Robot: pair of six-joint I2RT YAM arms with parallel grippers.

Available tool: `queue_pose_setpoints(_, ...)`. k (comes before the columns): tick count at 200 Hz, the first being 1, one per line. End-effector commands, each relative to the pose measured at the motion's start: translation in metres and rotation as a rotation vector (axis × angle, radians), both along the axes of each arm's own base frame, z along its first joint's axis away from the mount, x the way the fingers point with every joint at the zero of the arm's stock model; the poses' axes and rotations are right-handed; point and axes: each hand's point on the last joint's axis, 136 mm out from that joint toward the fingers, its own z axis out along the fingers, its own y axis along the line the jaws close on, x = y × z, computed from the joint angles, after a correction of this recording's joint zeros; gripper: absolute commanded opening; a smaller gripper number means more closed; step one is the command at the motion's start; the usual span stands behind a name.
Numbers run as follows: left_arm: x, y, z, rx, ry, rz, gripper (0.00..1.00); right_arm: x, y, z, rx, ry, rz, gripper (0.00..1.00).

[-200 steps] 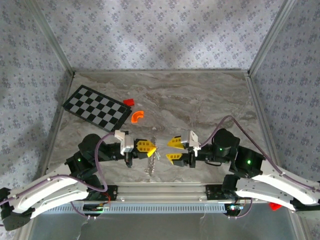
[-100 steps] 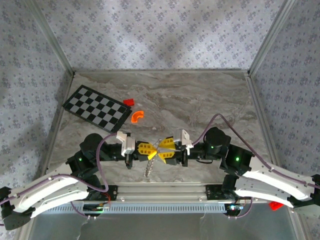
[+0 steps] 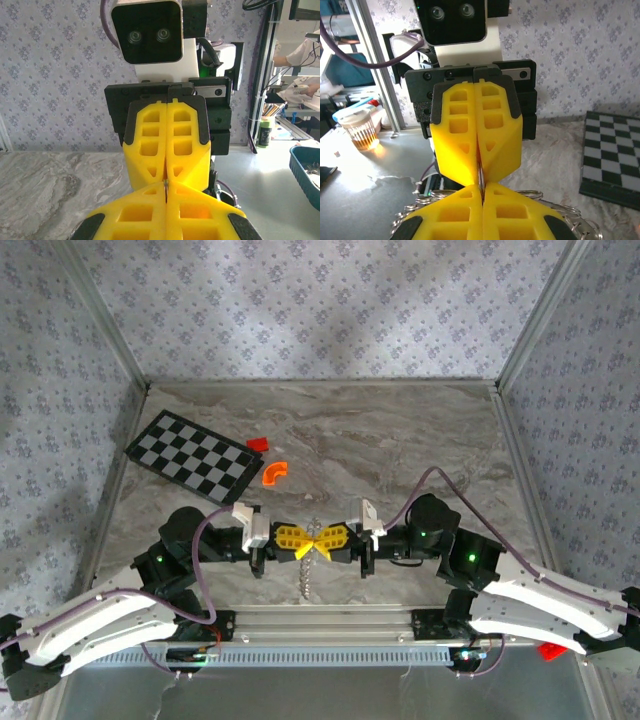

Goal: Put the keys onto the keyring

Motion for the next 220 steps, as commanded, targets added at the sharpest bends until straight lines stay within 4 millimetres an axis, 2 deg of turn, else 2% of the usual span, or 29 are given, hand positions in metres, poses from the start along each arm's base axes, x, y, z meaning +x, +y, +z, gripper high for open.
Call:
queue_pose_setpoints(1,-0.005,0.004,0.021,-0.052,-0.033,-0.005,0.0,0.0,-0.001,0.0,-0.025,-0.01,-0.005,0.0)
queue_pose_setpoints(22,0.006,0.009,0.016,-0.013,-0.031,0.072,0.0,0.003,-0.006,-0.004,-0.088,-0.047,-0.026,0.0)
queue_pose_setpoints(54,0.01,0.017,0.001,0.096,-0.02,0.122,0.13,0.007,-0.015,-0.005,-0.192,-0.119,-0.054,0.0)
queue_pose_setpoints(74,0.01,0.02,-0.005,0.145,-0.012,0.133,0.18,0.008,-0.02,-0.003,-0.236,-0.148,-0.061,0.0)
queue_pose_setpoints(133,0.012,0.019,-0.003,0.165,-0.013,0.138,0.21,0.015,-0.015,-0.008,-0.392,-0.173,-0.05,0.0)
queue_pose_setpoints(155,0.011,0.014,-0.002,0.159,-0.013,0.118,0.21,0.015,-0.014,-0.02,-0.457,-0.161,-0.033,0.0)
queue_pose_setpoints(157,0.011,0.013,-0.002,0.16,-0.012,0.116,0.21,0.015,-0.014,-0.011,-0.439,-0.171,-0.037,0.0)
queue_pose_setpoints(161,0.011,0.013,-0.002,0.163,-0.012,0.114,0.22,0.015,-0.014,-0.008,-0.441,-0.175,-0.038,0.0)
queue_pose_setpoints(220,0.019,0.005,-0.01,0.182,-0.005,0.133,0.22,0.015,-0.008,-0.008,-0.476,-0.2,-0.021,0.0)
